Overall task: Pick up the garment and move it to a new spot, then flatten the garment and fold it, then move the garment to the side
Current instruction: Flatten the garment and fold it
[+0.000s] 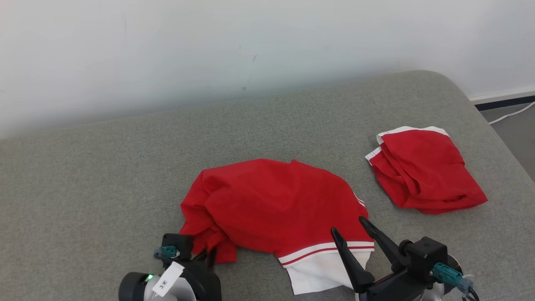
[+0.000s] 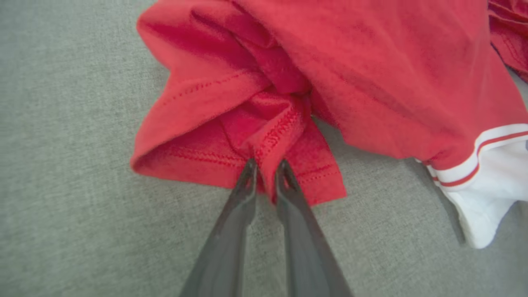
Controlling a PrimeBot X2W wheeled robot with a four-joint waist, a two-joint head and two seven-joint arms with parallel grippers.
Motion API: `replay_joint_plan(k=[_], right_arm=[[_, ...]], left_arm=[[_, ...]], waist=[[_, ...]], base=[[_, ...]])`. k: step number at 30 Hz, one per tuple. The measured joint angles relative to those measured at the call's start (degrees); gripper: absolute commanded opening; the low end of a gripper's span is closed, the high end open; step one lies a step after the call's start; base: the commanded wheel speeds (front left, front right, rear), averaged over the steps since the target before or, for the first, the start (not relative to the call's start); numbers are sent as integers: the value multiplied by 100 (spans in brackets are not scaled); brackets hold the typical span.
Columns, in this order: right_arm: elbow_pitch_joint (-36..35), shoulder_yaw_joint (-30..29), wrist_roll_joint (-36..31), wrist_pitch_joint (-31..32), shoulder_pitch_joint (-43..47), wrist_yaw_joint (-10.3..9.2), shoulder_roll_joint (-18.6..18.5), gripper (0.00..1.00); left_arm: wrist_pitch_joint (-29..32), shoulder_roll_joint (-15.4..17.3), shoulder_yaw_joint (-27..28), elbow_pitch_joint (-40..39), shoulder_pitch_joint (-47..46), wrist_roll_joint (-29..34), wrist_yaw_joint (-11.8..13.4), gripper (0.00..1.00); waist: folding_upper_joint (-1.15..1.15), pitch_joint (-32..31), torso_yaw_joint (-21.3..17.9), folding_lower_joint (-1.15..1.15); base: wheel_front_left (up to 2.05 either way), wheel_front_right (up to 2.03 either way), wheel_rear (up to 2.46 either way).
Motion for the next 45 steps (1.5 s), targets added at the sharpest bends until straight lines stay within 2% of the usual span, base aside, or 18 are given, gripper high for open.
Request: replay_joint_plan(k=[8,13,20,26,31,39,45], right_arm=[[3,-42,0,-2,3,-29,-4,100],[21,-64,0,-29,15,-52,-11,100],[48,-36,1,-44,31,-69,1,100],[85,-18,2,-44,86,-69,9,100],[91,-7,2,-45,126,-71,14,100],[82,2,2,-45,131,-96,24,100],[80,42,2,-44,130,-96,32,100]], left_arm=[[-345,-11,407,56,-60,-67,0,0],[-671,7,668,-183,-344,-87,1,0],[-861,116,938,-993,-759,33,1,0],[-914,327,1345,-1909,-934,209,1,0],[-914,548,1675,-2298,-916,256,1,0],[-923,1055,2519,-2309,-763,256,1,0],[-778,1217,2568,-1730,-536,502,1,1]], waist=[[0,-20,41,0],[0,-64,141,0],[0,-160,263,0],[0,-254,314,0],[0,-309,327,0],[0,-333,309,0],[0,-305,283,0]], base=[[0,0,0],[0,0,0],[0,0,0],[0,0,0],[0,0,0],[0,0,0],[0,0,0]])
